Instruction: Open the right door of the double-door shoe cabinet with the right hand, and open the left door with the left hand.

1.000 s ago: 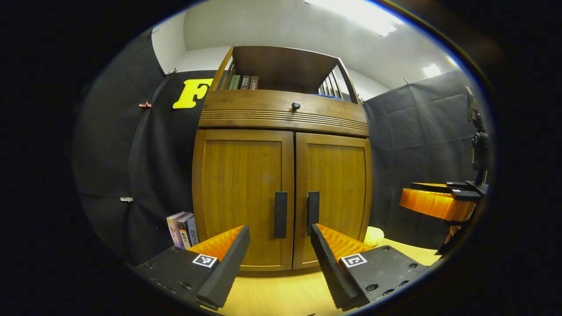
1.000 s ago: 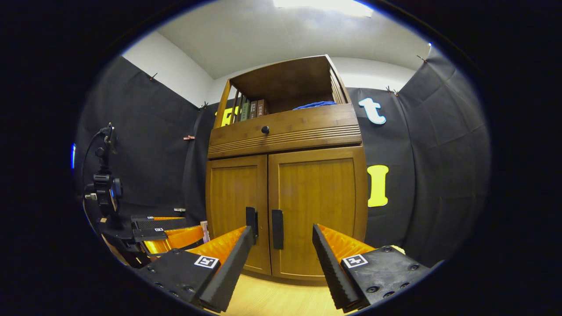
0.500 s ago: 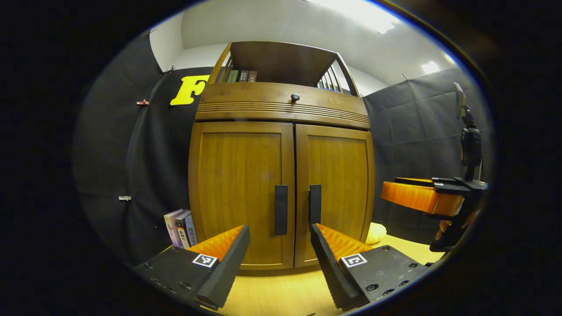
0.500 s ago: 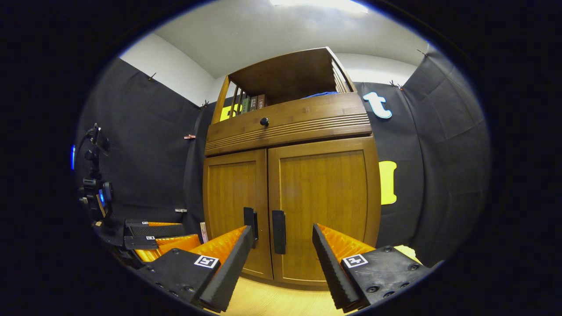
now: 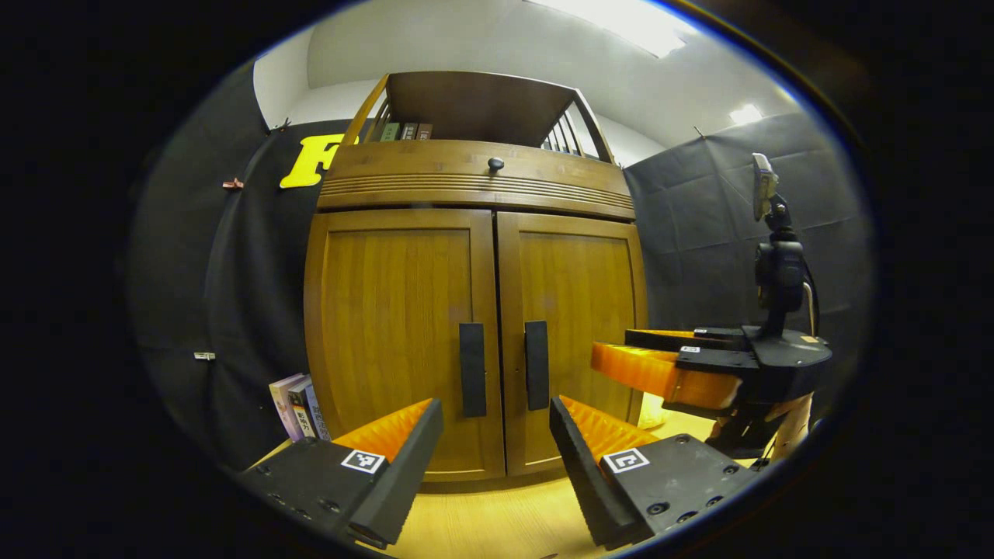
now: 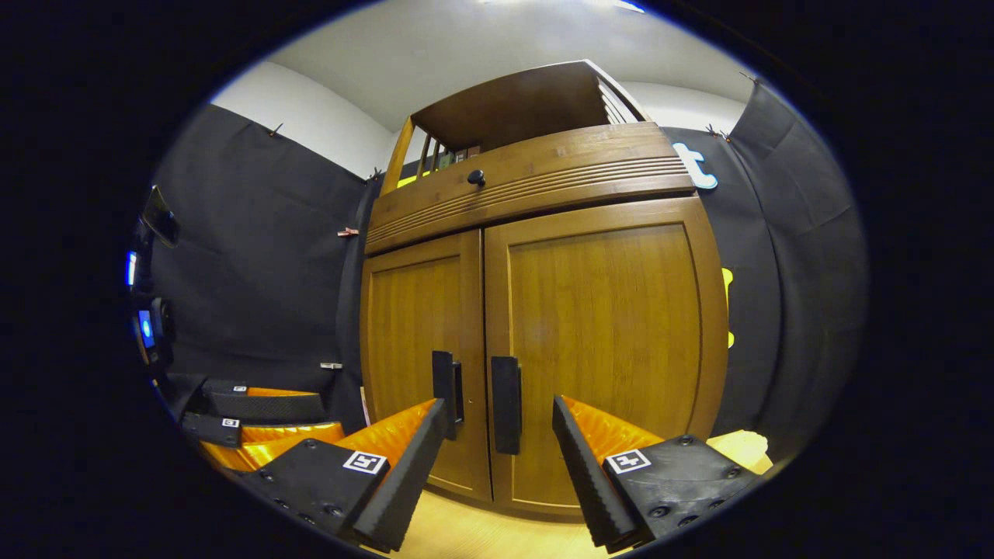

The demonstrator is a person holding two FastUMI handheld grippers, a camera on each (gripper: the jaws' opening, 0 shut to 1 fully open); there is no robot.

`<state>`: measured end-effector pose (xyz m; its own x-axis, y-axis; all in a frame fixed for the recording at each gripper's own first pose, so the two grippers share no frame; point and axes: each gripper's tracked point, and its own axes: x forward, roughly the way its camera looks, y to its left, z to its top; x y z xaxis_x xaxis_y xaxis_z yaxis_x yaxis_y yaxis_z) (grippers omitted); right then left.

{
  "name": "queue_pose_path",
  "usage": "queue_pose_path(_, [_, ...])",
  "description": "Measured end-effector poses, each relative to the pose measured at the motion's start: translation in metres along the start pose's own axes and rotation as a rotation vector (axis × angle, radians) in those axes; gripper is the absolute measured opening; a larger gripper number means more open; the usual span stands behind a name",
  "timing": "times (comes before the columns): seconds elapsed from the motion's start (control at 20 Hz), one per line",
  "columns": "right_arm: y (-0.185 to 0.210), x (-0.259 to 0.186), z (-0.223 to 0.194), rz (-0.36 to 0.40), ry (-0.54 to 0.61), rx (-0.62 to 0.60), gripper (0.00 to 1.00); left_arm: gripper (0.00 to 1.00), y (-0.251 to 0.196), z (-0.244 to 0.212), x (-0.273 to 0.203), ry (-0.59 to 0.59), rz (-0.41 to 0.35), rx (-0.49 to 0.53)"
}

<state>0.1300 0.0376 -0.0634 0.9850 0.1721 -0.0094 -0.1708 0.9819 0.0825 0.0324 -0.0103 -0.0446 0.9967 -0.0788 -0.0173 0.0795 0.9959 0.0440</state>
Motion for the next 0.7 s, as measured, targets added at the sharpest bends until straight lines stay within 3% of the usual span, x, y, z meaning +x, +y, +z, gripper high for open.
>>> queue_pose_path(0.2, [0.006, 0.031, -0.023, 0.037, 0.032, 0.06, 0.87, 0.87, 0.002, -0.004, 0.003, -0.001, -0.001, -0.007])
queue_pose_path(0.45, [-0.023, 0.074, -0.051, -0.027, 0.044, 0.121, 0.87, 0.84, 0.011, -0.009, 0.005, 0.005, 0.024, 0.0])
queue_pose_path(0.5, [-0.023, 0.078, -0.057, -0.024, 0.048, 0.129, 0.86, 0.84, 0.015, -0.011, 0.005, 0.009, 0.033, 0.0])
queue_pose_path(0.55, [-0.02, 0.083, -0.065, -0.007, 0.055, 0.139, 0.76, 0.84, 0.02, -0.014, 0.005, 0.014, 0.045, -0.001])
queue_pose_path(0.6, [-0.017, 0.087, -0.068, 0.007, 0.058, 0.152, 0.85, 0.87, 0.024, -0.016, 0.006, 0.018, 0.057, -0.004])
queue_pose_path(0.65, [-0.015, 0.09, -0.071, 0.014, 0.052, 0.159, 0.85, 0.87, 0.029, -0.018, 0.008, 0.024, 0.068, -0.009])
queue_pose_path(0.7, [-0.017, 0.091, -0.069, 0.006, 0.034, 0.155, 0.76, 0.87, 0.033, -0.02, 0.01, 0.03, 0.077, -0.015])
